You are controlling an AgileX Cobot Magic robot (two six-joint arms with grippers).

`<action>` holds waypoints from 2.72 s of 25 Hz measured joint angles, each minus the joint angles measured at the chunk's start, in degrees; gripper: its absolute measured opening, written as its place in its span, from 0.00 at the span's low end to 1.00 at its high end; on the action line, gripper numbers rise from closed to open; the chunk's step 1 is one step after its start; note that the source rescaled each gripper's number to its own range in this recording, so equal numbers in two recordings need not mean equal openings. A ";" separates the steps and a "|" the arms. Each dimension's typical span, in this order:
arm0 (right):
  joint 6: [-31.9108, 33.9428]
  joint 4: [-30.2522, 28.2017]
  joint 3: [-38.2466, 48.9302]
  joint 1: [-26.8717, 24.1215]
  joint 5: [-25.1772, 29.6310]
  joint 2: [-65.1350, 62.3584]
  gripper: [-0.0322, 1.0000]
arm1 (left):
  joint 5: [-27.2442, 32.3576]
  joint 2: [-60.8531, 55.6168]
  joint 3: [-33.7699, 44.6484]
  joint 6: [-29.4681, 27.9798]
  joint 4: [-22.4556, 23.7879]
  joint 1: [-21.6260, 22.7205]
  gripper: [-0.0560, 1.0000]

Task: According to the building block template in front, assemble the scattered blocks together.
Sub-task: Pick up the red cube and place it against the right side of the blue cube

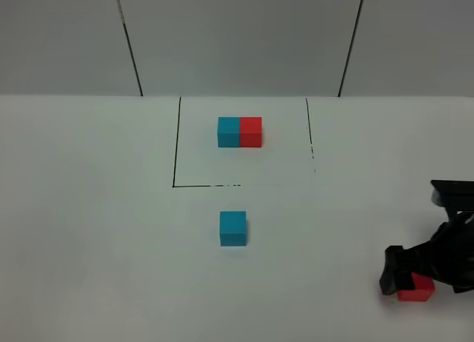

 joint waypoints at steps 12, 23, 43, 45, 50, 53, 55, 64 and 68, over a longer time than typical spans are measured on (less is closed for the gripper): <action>12.42 -9.62 -1.07 5.83 -6.96 6.56 1.00 | -0.01 0.00 0.00 0.00 0.00 0.00 0.71; 13.73 -11.40 -1.17 5.83 -7.18 9.74 0.98 | -0.02 0.00 0.00 0.00 0.00 0.00 0.71; 1.28 -15.36 -17.58 7.75 11.27 8.99 0.05 | -0.02 0.00 0.00 0.00 0.00 0.00 0.71; -4.17 -17.58 -21.81 9.40 14.62 8.79 0.05 | -0.02 0.00 0.00 0.00 0.00 0.00 0.71; -20.54 -19.22 -29.22 14.87 19.19 8.86 0.05 | -0.07 0.00 0.00 0.05 0.00 0.00 0.71; -26.97 -19.44 -33.79 19.41 21.71 10.13 0.05 | -0.07 0.00 0.00 0.05 0.00 0.00 0.71; -29.18 -20.09 -36.89 22.13 23.48 12.24 0.05 | -0.07 0.00 0.00 0.05 0.00 0.00 0.71; -37.99 -24.46 -46.53 30.29 25.81 23.65 0.05 | -0.03 0.00 0.00 0.09 0.00 0.00 0.71; -40.48 -23.99 -49.47 30.58 26.00 27.84 0.05 | -0.03 0.00 0.00 0.09 0.00 0.00 0.71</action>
